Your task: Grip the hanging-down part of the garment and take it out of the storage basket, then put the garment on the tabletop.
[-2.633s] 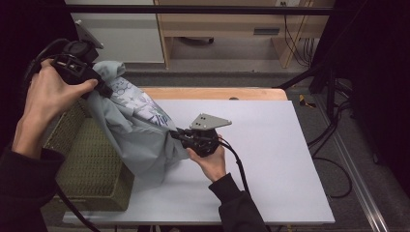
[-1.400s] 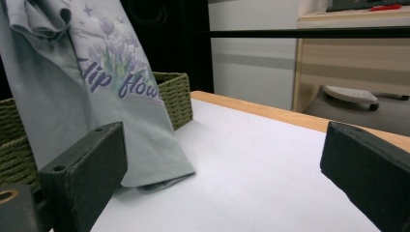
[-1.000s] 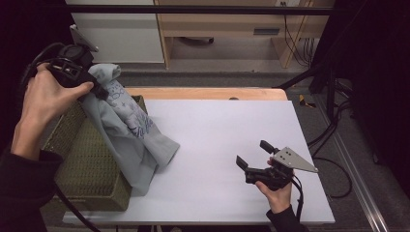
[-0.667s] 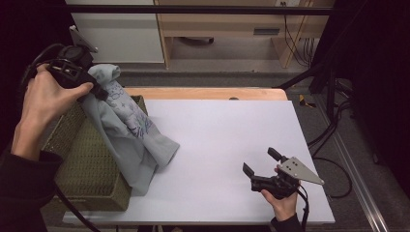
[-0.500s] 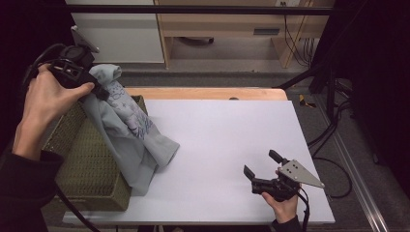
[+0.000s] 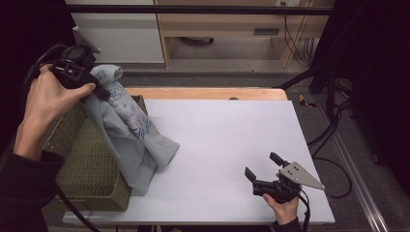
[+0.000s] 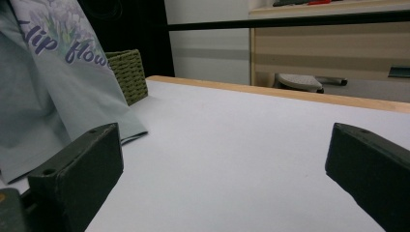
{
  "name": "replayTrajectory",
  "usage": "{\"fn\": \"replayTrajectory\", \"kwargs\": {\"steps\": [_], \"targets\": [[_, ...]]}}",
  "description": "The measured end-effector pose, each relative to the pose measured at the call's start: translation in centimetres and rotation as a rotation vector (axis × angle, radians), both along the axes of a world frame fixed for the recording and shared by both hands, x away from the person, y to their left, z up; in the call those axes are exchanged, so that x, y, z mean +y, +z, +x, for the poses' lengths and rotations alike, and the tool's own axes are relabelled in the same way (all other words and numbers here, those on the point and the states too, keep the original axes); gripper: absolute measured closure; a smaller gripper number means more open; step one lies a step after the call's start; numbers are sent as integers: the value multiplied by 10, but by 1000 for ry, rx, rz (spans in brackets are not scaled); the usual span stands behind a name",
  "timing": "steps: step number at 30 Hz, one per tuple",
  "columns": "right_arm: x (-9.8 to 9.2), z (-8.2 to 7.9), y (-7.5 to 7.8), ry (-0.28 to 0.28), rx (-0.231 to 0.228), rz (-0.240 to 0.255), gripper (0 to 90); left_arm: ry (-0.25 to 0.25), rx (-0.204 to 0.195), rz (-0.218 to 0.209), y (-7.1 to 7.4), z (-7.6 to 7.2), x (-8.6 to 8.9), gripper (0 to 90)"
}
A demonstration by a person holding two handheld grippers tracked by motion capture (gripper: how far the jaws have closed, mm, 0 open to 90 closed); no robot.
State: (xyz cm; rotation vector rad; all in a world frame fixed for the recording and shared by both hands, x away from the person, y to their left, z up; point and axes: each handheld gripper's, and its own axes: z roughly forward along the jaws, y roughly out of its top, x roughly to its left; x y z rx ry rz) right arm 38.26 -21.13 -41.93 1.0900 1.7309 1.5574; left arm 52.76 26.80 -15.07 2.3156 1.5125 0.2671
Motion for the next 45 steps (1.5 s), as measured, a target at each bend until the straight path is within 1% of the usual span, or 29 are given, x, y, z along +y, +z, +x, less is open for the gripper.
{"fn": "replayTrajectory", "kwargs": {"steps": [4, 6, 8, 9, 11, 15, 18, 19, 20, 22, 23, 24, 25, 26, 27, 28, 29, 30, 31, 32, 33, 36, 40, 43, 44, 45], "targets": [[-1, 0, -1, -1, 11, 5, 4, -16, 0, -3, 0, 0, -8, 785], [-1, 0, -2, -3, 6, 0, 4, -21, 2, -8, 0, 0, -11, 785], [-2, 0, -2, 3, 10, -4, 4, -42, 1, -1, 1, -1, -20, 785], [-2, 0, -2, 1, 12, 0, 4, -44, 0, 4, 1, -1, -22, 785], [-2, 0, -2, -2, 4, 1, 4, -52, -3, 6, 1, -2, -26, 785], [-3, -2, -2, -2, 14, -2, 4, -76, -13, -2, 1, -5, -34, 785], [-3, -2, -3, -4, 13, -6, 4, -93, -31, 1, 1, -8, -42, 786], [-3, -2, -3, -3, 14, -7, 4, -100, -39, -8, 2, -9, -46, 787], [-4, -2, -3, -1, 12, -7, 4, -121, -41, -25, 3, -10, -50, 787], [-4, -2, -3, 2, 11, -7, 4, -125, -44, -29, 4, -10, -52, 787], [-4, -2, -3, -2, 16, 0, 4, -143, -52, -24, 5, -10, -62, 788], [-4, -2, -3, -2, 16, 0, 4, -143, -52, -24, 5, -10, -62, 788], [-5, -2, -3, -4, 17, -3, 4, -166, -58, -28, 6, -12, -72, 788], [-5, -3, -3, -5, 19, -3, 4, -166, -58, -28, 6, -12, -72, 788], [-5, -3, -2, -2, 16, -5, 4, -190, -63, -31, 8, -14, -82, 789], [-5, -3, -2, -2, 15, -1, 4, -200, -63, -30, 8, -15, -87, 789], [-5, -3, -2, -1, 13, -2, 4, -210, -63, -29, 9, -15, -90, 789], [-5, -3, -2, -1, 14, 0, 4, -233, -71, -24, 9, -16, -95, 789], [-5, -4, -2, 1, 23, 9, 4, -242, -75, -24, 10, -17, -99, 788], [-5, -4, -1, -1, 24, 9, 4, -253, -79, -30, 10, -18, -104, 789], [-5, -4, -1, -1, 12, 5, 4, -264, -83, -28, 11, -19, -108, 789], [-6, -4, -1, -3, 14, -1, 4, -295, -93, -39, 10, -22, -120, 788], [-6, -4, -1, -6, 15, 1, 4, -331, -92, -42, 7, -23, -135, 788], [-6, -5, -1, -3, 16, -2, 4, -354, -81, -36, 2, -22, -147, 788], [-6, -5, -1, -3, 16, -2, 4, -354, -81, -36, 2, -22, -147, 788], [-6, -5, 0, 2, 21, 9, 4, -374, -71, -27, -2, -22, -155, 788]]}}
